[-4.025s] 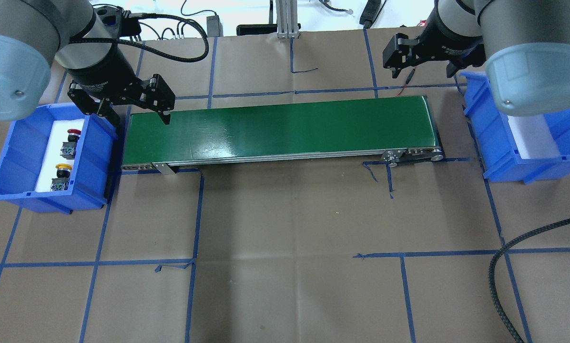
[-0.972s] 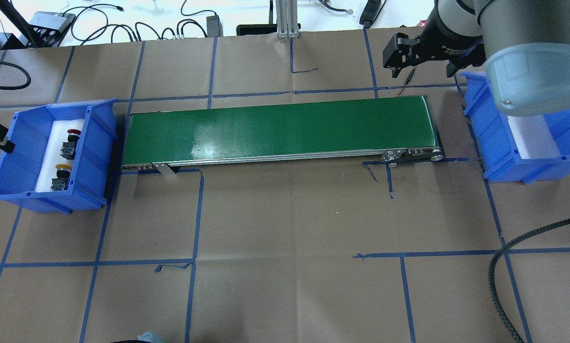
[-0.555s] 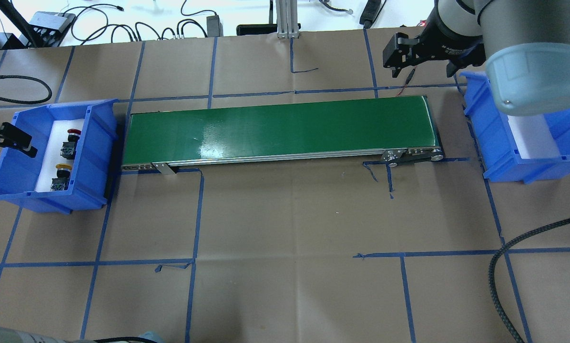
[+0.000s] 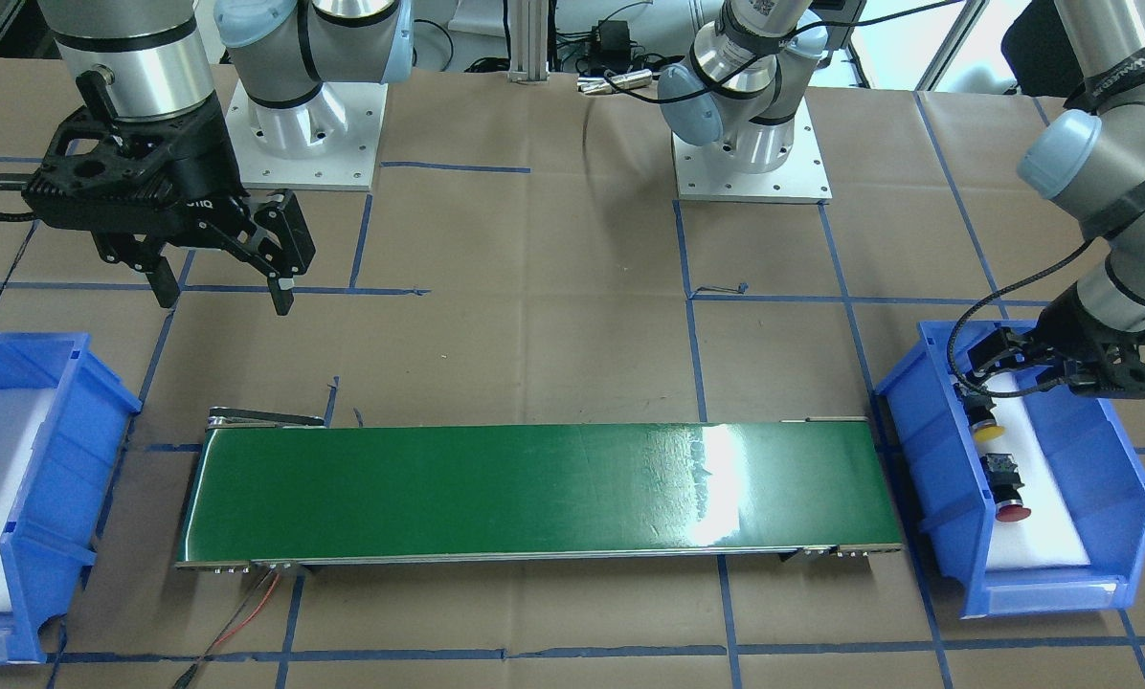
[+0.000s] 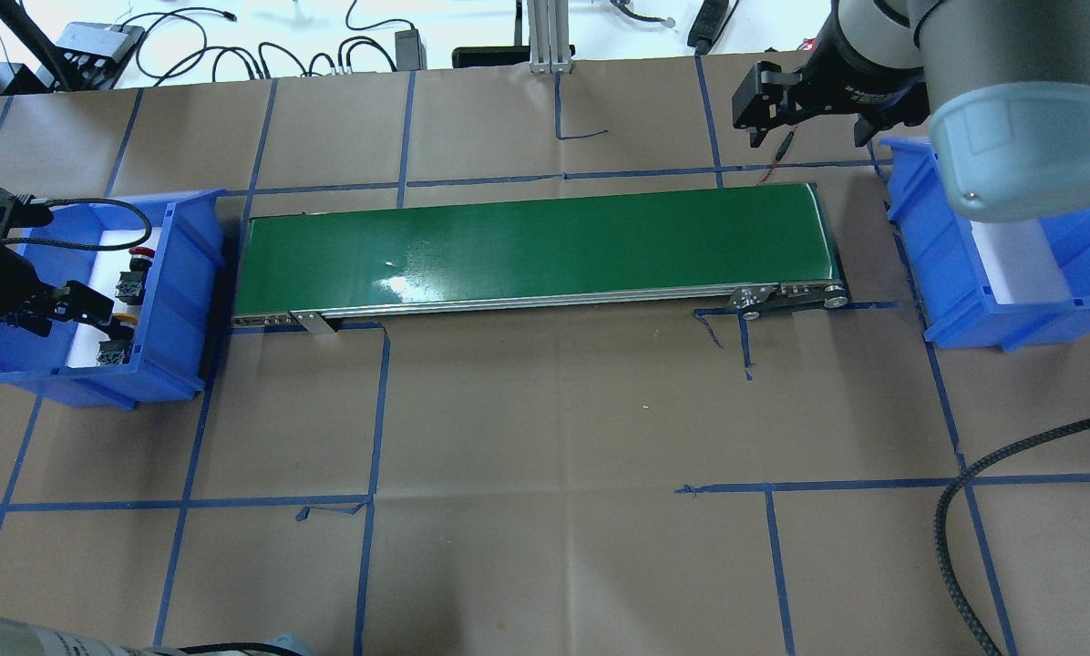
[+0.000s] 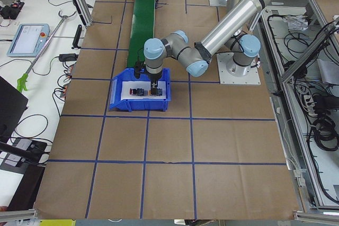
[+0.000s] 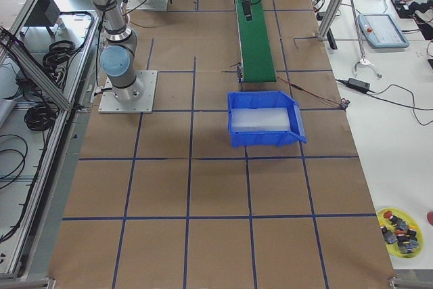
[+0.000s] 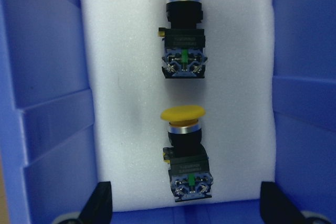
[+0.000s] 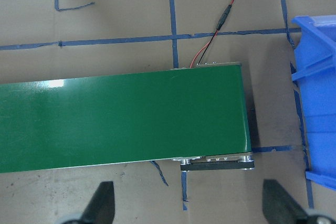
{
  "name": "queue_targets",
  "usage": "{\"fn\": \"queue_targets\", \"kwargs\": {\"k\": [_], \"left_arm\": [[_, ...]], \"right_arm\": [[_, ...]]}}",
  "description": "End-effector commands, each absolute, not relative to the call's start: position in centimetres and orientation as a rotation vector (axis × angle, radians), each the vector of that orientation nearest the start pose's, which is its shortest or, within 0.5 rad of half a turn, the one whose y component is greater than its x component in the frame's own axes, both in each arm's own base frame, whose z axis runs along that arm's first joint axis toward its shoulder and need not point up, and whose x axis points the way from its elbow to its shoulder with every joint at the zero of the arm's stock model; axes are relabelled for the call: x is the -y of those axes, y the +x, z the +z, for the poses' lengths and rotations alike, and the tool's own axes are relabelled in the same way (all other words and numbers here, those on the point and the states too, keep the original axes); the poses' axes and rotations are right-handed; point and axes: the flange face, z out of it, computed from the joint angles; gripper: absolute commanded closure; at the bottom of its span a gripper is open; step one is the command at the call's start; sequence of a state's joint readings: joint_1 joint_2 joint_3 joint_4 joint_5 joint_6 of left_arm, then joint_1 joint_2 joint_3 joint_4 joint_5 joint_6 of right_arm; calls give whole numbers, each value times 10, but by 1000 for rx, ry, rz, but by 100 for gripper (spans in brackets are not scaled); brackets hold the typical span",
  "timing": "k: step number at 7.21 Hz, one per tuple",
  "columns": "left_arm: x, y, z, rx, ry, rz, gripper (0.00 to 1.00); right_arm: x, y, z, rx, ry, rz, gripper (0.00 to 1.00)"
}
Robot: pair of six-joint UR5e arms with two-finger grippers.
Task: Transport two buttons from left to right
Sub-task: 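Lower the left gripper into the bin and grasp the yellow-capped button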
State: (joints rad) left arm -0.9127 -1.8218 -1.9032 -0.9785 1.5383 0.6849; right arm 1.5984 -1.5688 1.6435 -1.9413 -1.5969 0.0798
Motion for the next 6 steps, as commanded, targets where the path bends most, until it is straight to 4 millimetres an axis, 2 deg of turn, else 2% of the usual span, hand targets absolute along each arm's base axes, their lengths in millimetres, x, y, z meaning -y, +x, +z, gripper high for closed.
{"fn": "queue_targets", "kwargs": {"k": [1, 2, 5, 6], "left_arm": [[508, 220, 226, -3166, 32, -37, 0], [512, 223, 214, -3162, 32, -41, 0], [514, 219, 210, -3167, 41, -38, 1], [514, 219, 210, -3167, 39, -38, 19]], "right_arm": [[513, 145, 492, -3116, 87, -466, 0], [513, 145, 493, -3115, 87, -469, 0], [513, 145, 492, -3116, 87, -464, 0], [512, 145, 493, -3115, 87, -469, 0]]}}
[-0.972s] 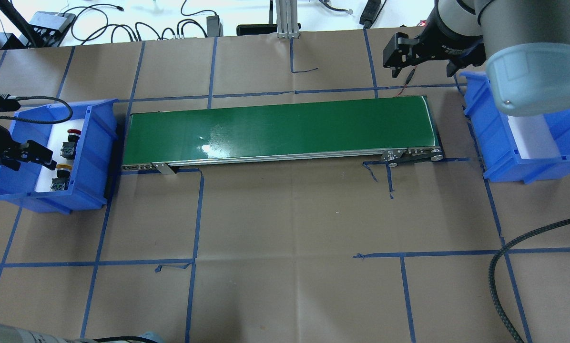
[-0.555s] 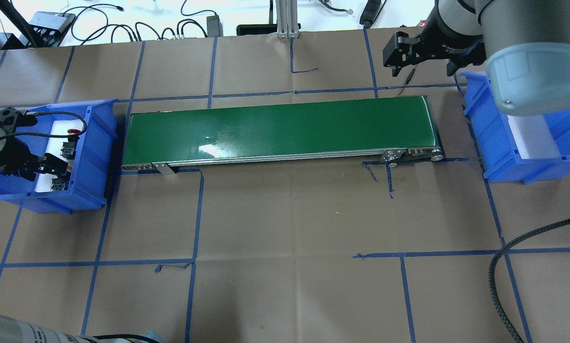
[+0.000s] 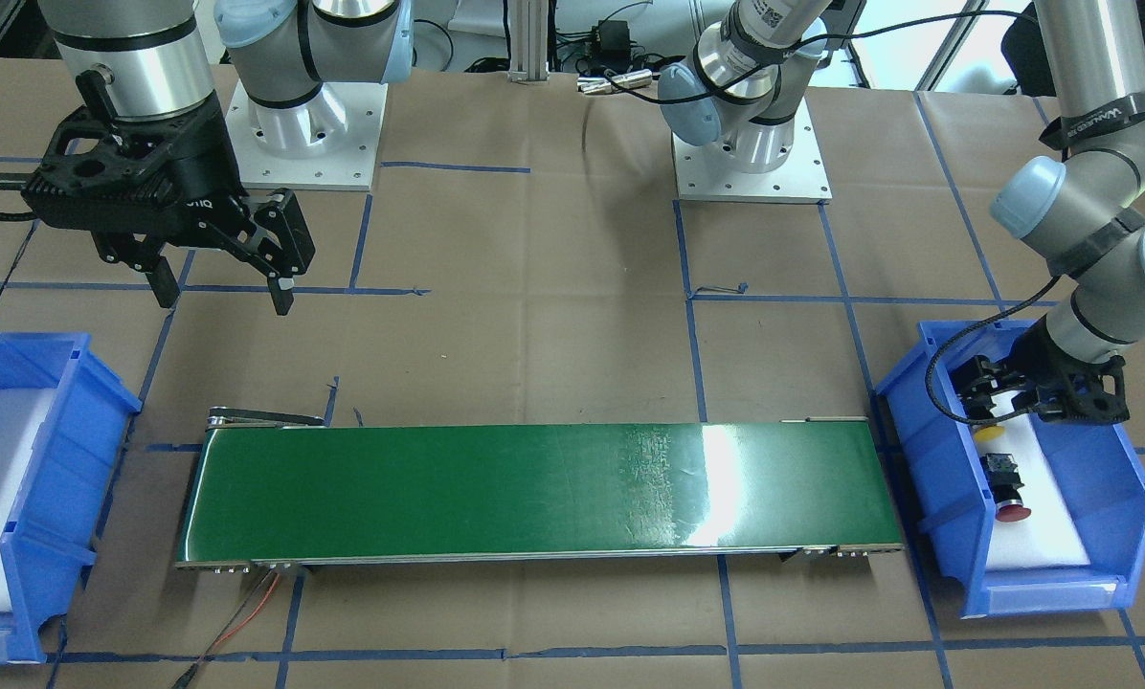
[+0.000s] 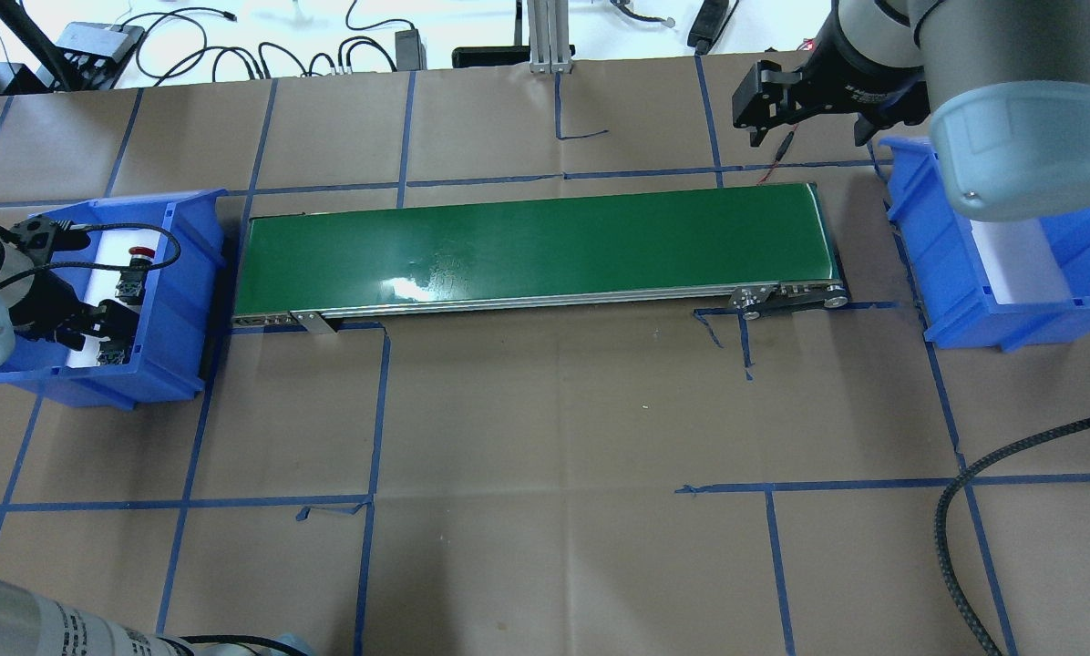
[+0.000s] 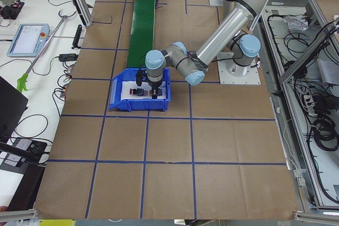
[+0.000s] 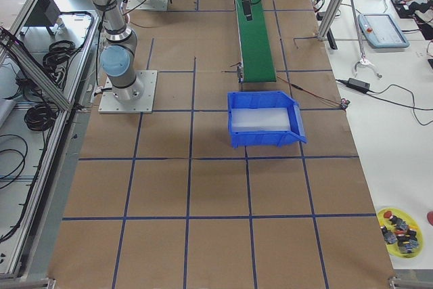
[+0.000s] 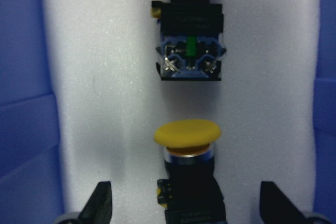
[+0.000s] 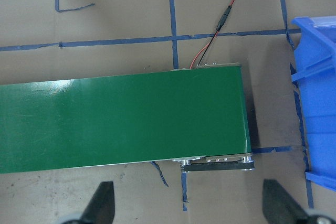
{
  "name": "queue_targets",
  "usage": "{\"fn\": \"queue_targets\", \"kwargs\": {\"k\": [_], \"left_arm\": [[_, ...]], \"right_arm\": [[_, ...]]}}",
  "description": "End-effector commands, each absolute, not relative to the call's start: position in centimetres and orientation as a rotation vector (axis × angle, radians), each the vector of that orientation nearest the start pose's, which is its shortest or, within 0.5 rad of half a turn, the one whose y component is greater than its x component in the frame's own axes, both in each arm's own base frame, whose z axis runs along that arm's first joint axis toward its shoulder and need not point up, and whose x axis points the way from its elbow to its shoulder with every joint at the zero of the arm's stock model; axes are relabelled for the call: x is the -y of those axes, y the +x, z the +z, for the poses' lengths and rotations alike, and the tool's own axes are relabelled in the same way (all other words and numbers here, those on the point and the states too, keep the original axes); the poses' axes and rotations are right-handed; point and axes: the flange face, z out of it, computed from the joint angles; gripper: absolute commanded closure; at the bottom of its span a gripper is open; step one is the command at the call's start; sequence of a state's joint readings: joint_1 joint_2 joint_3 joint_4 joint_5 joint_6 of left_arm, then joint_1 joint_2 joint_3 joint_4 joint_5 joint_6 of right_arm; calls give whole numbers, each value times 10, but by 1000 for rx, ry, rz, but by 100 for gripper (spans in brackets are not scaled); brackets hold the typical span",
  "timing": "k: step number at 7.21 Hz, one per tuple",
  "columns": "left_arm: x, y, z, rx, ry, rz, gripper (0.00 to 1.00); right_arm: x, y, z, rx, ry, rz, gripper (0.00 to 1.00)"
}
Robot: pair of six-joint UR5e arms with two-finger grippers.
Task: Transport two buttons from left to right
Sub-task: 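Lower the left gripper into the bin and grasp the yellow-capped button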
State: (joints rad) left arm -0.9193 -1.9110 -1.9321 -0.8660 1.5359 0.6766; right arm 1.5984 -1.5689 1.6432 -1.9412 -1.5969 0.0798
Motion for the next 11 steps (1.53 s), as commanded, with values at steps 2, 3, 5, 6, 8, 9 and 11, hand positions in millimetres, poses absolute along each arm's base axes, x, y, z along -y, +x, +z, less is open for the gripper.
{"fn": "queue_targets", "kwargs": {"k": [2, 3, 5, 6, 8, 9, 11], "left_arm": [[513, 219, 212, -3168, -19, -29, 78], [512, 218, 216, -3165, -29, -28, 94], [515, 220, 227, -3152, -19, -58, 100], [516, 221, 235, -3143, -11, -75, 100], [516, 219, 264, -3131, 1, -95, 100], [523, 216, 295, -3131, 20, -95, 100], [547, 209, 369, -3149, 63, -40, 100]], "right_arm": [[512, 146, 493, -3115, 85, -471, 0], [513, 146, 492, -3115, 85, -469, 0], [512, 146, 493, -3115, 85, -469, 0], [512, 146, 492, -3115, 85, -466, 0], [512, 146, 493, -3115, 85, -469, 0], [512, 146, 492, -3115, 87, -466, 0], [512, 146, 493, -3115, 85, -469, 0]]}}
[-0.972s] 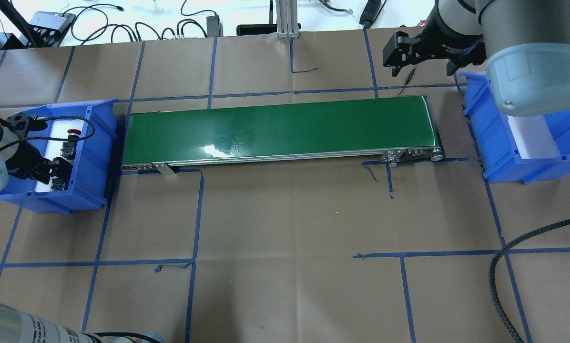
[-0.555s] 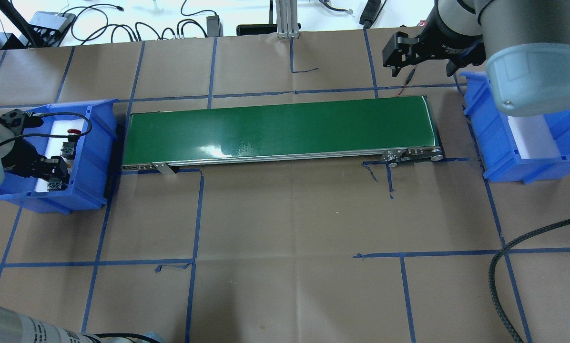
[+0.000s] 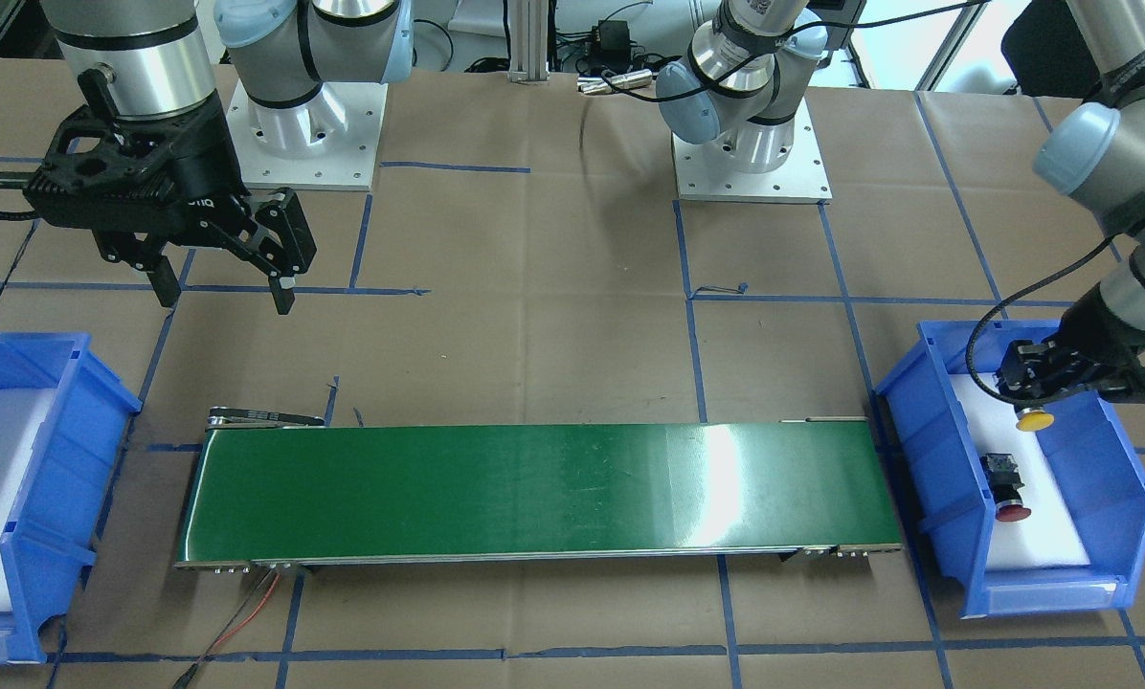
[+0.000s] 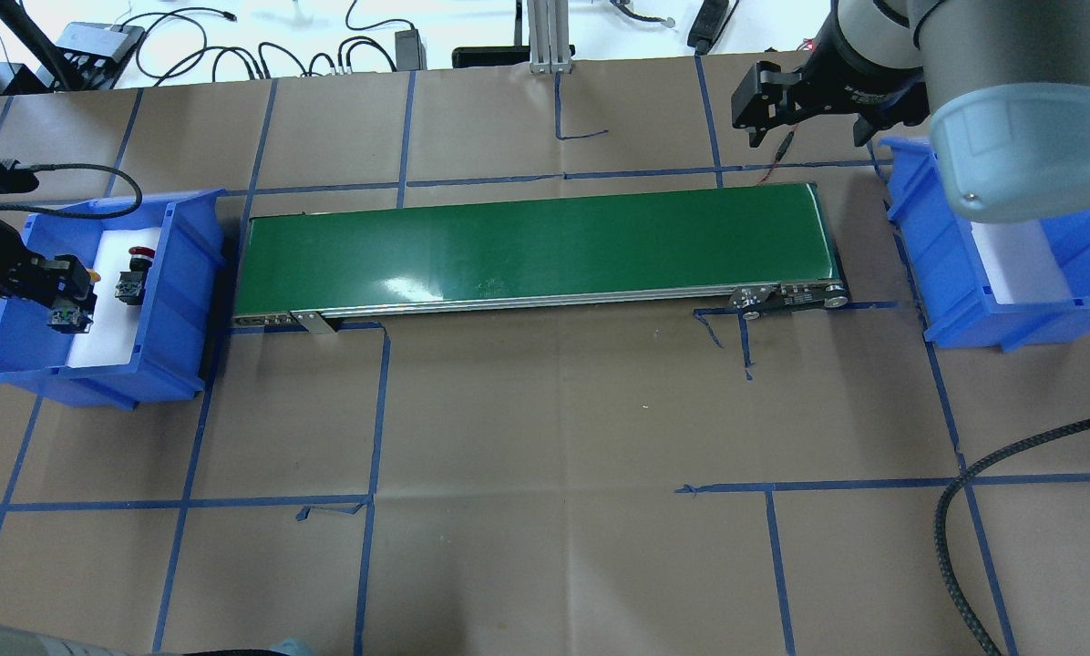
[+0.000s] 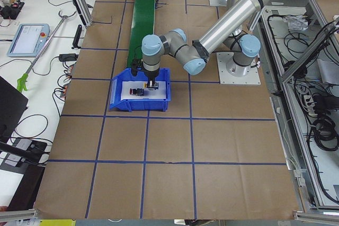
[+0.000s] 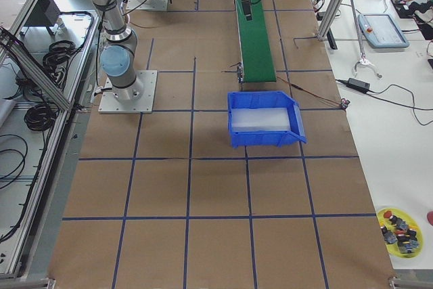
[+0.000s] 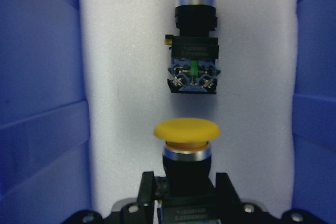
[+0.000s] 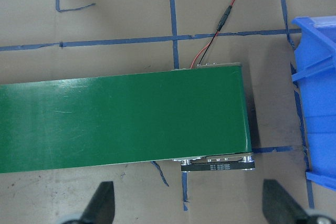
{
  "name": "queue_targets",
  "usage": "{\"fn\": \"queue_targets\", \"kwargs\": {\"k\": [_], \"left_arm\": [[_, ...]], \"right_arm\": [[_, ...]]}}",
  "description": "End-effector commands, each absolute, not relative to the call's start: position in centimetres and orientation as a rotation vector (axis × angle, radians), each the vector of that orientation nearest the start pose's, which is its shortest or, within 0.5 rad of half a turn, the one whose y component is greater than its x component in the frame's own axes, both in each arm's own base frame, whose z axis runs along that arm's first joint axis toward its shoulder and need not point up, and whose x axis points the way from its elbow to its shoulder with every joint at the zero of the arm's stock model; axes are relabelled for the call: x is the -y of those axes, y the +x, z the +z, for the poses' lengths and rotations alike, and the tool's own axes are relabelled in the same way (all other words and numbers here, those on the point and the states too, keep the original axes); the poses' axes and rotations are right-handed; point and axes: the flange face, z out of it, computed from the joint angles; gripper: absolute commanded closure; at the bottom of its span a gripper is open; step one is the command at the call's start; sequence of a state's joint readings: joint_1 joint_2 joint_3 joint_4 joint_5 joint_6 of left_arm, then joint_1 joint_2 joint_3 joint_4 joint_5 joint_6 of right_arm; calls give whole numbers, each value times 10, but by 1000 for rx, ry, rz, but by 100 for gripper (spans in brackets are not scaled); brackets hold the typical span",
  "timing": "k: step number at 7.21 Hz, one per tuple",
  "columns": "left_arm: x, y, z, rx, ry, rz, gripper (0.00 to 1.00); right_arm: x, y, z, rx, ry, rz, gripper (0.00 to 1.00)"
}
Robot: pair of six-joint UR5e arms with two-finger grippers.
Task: Transport two buttons from left to right
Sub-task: 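Lift the yellow button and carry it over the conveyor belt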
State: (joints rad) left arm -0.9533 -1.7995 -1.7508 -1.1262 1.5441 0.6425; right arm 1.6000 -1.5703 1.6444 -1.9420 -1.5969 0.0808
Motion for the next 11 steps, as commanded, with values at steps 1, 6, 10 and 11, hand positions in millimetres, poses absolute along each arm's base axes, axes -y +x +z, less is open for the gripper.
{"fn": "queue_targets", "kwargs": {"k": [1, 6, 10, 11], "left_arm": [[563, 207, 400, -3157, 89, -18, 100], [623, 45, 398, -3150, 52, 28, 100], [617, -64, 342, -3151, 17, 105, 100], [623, -64, 316, -3149, 19, 62, 100]], "right_arm": [[512, 146, 492, -3115, 85, -466, 0], [512, 146, 492, -3115, 85, -466, 0], [512, 146, 492, -3116, 85, -464, 0], [512, 146, 492, -3116, 85, -464, 0]]}}
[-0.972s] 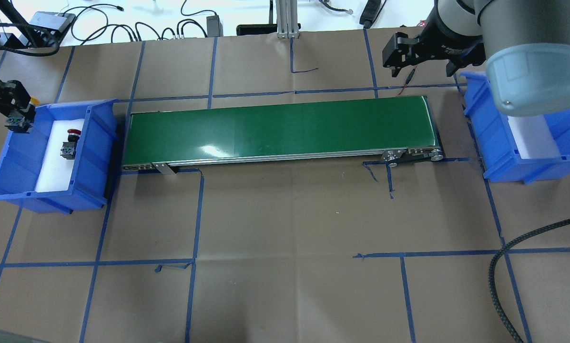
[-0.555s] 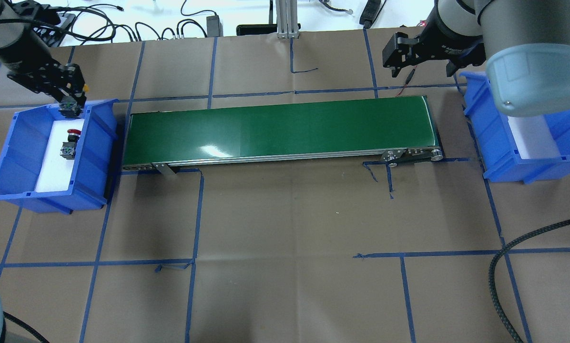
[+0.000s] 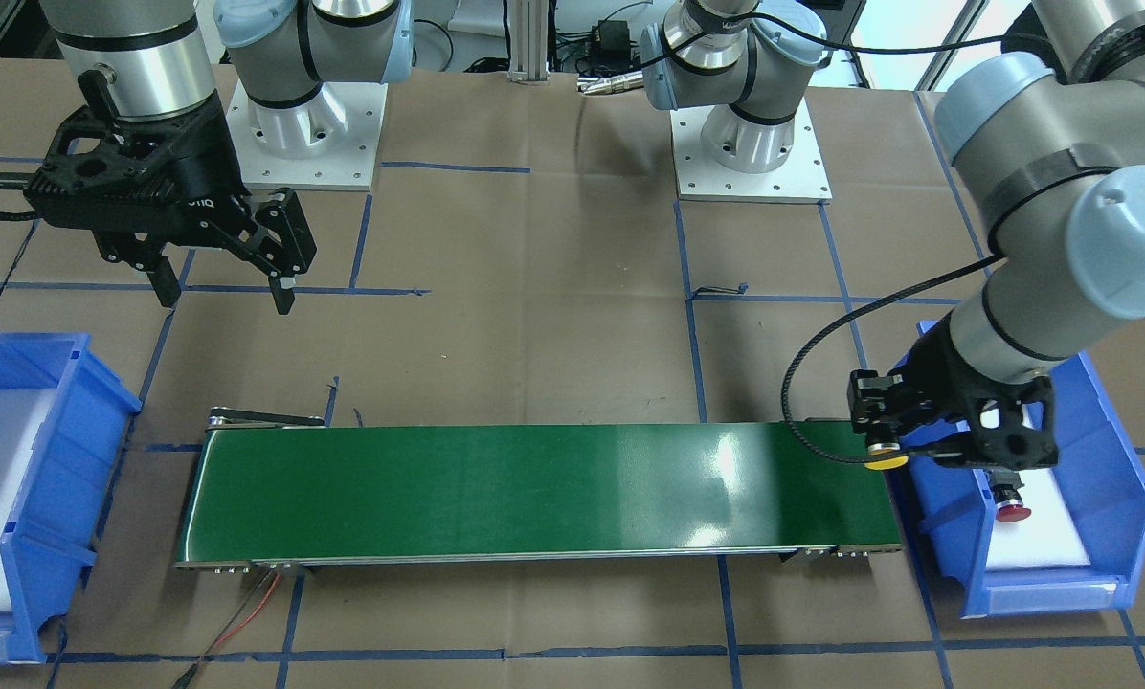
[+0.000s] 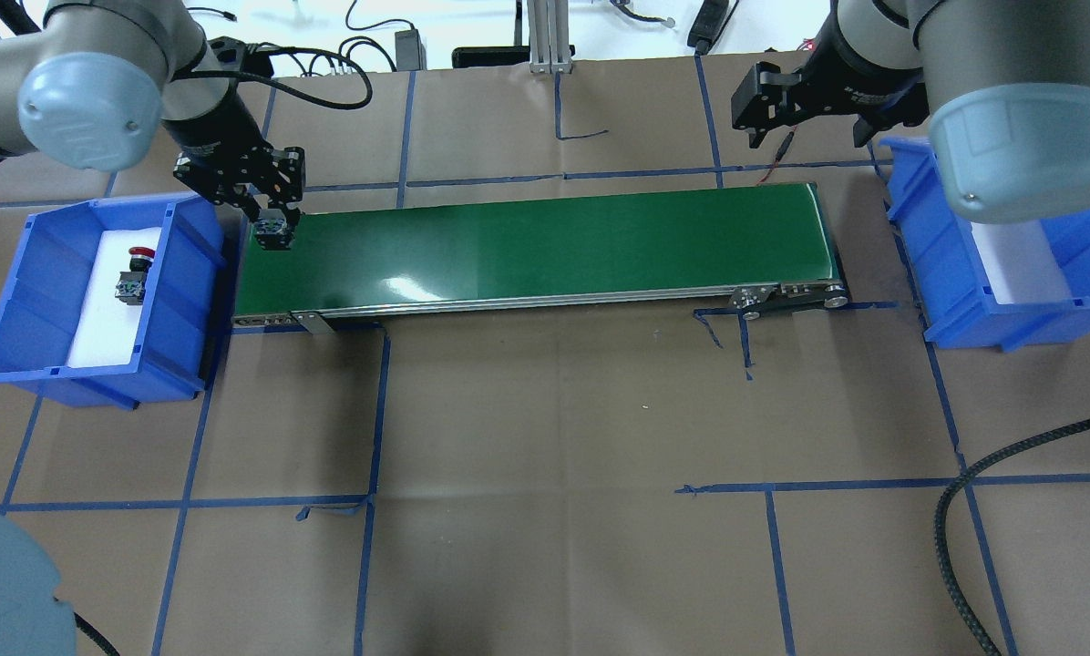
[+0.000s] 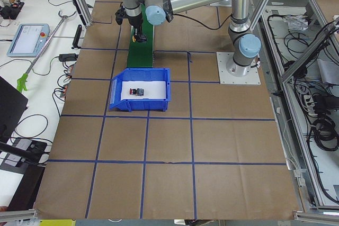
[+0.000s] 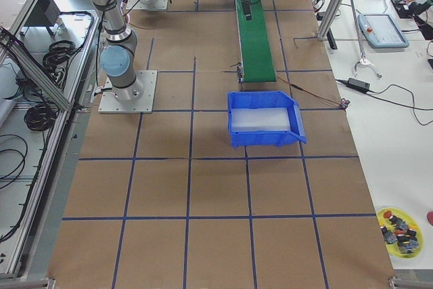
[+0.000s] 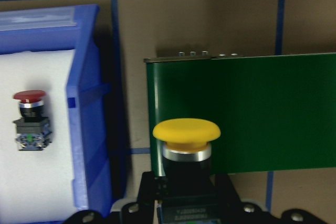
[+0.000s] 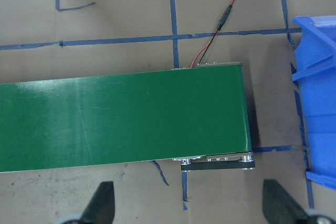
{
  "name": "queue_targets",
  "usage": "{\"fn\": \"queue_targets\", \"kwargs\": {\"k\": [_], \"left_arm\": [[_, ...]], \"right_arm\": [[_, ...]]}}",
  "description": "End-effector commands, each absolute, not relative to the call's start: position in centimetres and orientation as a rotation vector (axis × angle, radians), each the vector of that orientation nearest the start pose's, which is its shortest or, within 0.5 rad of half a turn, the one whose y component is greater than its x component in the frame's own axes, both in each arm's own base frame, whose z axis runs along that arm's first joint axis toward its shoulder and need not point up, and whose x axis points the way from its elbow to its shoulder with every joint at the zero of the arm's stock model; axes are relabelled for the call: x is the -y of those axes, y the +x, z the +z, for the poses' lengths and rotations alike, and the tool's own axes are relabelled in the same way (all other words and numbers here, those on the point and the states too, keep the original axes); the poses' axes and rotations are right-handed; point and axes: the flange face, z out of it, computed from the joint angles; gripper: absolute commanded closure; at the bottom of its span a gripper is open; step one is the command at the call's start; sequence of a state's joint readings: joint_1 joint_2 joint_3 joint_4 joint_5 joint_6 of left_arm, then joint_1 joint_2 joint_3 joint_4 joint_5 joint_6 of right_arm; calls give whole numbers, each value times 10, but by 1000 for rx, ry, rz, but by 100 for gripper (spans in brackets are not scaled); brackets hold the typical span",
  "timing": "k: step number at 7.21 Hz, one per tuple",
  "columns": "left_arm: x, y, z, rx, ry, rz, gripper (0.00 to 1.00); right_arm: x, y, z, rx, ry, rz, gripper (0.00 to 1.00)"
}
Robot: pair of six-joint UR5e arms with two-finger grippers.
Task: Transport two buttons from left to right
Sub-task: 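Lift the yellow button and carry it over the conveyor belt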
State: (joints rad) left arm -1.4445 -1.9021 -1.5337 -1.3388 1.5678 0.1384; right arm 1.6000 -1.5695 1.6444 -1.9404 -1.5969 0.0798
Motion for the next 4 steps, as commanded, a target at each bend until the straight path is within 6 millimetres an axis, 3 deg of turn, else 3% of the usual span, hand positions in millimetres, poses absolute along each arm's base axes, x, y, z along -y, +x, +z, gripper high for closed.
{"fn": "queue_targets", "kwargs": {"k": [1, 4], "left_arm": [[624, -64, 298, -3146, 24, 36, 100], [621, -66, 265, -3145, 34, 7, 100]], "right_arm": [[512, 146, 492, -3116, 85, -464, 0], [512, 146, 492, -3116, 85, -464, 0]]}}
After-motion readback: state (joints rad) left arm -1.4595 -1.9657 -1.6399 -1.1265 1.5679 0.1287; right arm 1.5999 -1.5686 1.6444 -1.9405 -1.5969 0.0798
